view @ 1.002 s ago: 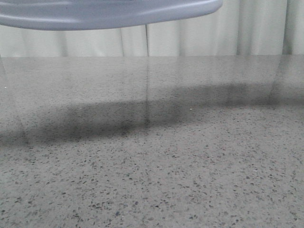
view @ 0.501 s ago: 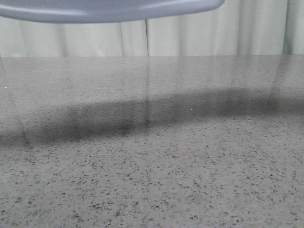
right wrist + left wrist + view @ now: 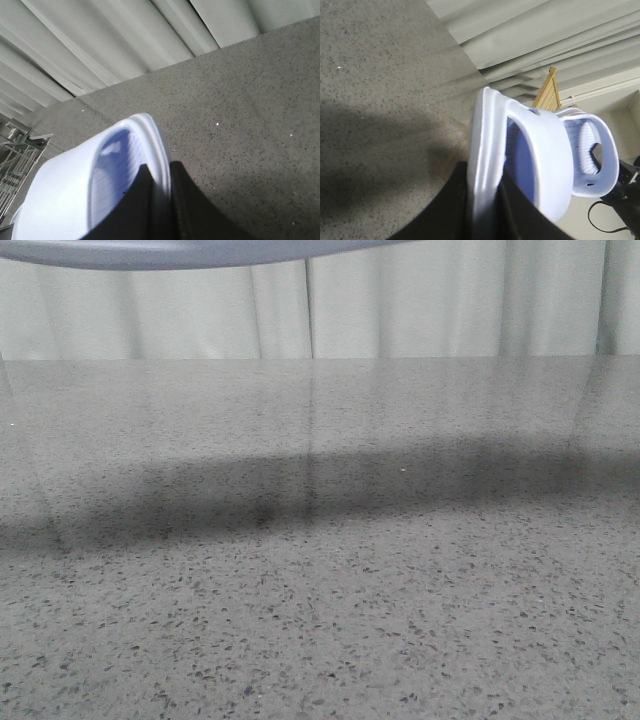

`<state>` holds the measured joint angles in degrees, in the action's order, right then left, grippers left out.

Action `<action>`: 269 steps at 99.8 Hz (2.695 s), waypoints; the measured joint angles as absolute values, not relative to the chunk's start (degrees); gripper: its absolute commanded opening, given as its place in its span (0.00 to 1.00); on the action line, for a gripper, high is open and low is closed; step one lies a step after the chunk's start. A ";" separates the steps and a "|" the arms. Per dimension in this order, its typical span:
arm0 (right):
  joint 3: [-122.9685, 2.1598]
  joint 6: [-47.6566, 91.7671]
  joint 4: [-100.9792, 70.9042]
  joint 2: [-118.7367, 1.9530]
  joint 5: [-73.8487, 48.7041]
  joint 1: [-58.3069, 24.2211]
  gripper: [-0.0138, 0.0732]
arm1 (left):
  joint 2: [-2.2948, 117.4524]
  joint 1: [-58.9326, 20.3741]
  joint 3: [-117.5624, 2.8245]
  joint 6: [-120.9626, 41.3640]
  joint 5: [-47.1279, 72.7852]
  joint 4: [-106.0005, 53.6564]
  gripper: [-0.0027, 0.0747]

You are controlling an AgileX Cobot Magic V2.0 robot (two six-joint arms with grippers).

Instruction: Insert blue slippers together front up

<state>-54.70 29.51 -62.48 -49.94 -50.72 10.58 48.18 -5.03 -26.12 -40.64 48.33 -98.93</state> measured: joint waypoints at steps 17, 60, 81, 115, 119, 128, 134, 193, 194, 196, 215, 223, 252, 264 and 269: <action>-50.74 30.70 -65.36 -50.18 -48.46 10.58 0.04 | 48.18 -5.03 -26.12 -40.64 48.94 -100.00 0.05; -43.41 45.14 -81.06 -57.30 -50.12 10.73 0.04 | 48.18 -5.03 -26.12 -39.81 50.32 -100.50 0.05; -43.41 52.68 -83.75 -63.88 -53.34 10.86 0.04 | 48.18 -5.03 -26.12 -39.62 50.92 -100.50 0.05; -43.41 63.98 -89.05 -72.46 -60.20 11.81 0.04 | 48.18 -5.03 -26.12 -39.62 51.32 -100.50 0.05; -43.41 65.12 -89.54 -73.33 -60.88 11.89 0.04 | 48.18 -5.03 -26.12 -39.62 51.32 -100.50 0.05; -43.96 66.95 -90.23 -74.95 -61.74 11.89 0.04 | 48.20 -5.03 -26.12 -39.62 51.32 -100.50 0.05; -44.67 67.58 -90.33 -75.74 -62.11 11.89 0.04 | 48.43 -5.03 -26.12 -39.55 51.46 -100.50 0.05; -47.81 69.95 -90.78 -80.02 -62.46 10.45 0.04 | 50.92 -5.03 -26.12 -39.55 54.82 -100.54 0.05; -47.90 69.95 -90.78 -80.01 -62.45 10.43 0.04 | 50.92 -5.03 -26.12 -39.55 54.82 -100.54 0.05; -47.90 69.95 -90.78 -80.01 -62.21 10.16 0.04 | 50.92 -5.03 -26.12 -39.55 54.82 -100.54 0.05; -47.90 70.07 -90.89 -80.05 -61.79 9.06 0.04 | 50.92 -5.03 -26.12 -39.55 54.96 -100.54 0.05; -47.90 70.07 -90.89 -80.05 -61.79 8.92 0.04 | 50.92 -5.03 -26.12 -39.55 55.34 -100.54 0.05; -47.90 70.17 -90.89 -80.05 -61.79 8.88 0.04 | 50.92 -4.92 -26.79 -40.75 59.67 -100.64 0.05; -47.90 70.17 -90.89 -80.05 -61.79 8.88 0.04 | 50.92 -4.92 -27.74 -40.86 60.78 -100.63 0.05; -47.90 70.17 -90.89 -80.05 -61.79 8.88 0.04 | 50.92 -4.92 -27.84 -40.97 60.87 -100.63 0.06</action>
<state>-47.90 70.17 -90.89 -80.05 -61.79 8.88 50.92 -4.92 -27.84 -40.97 60.87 -100.63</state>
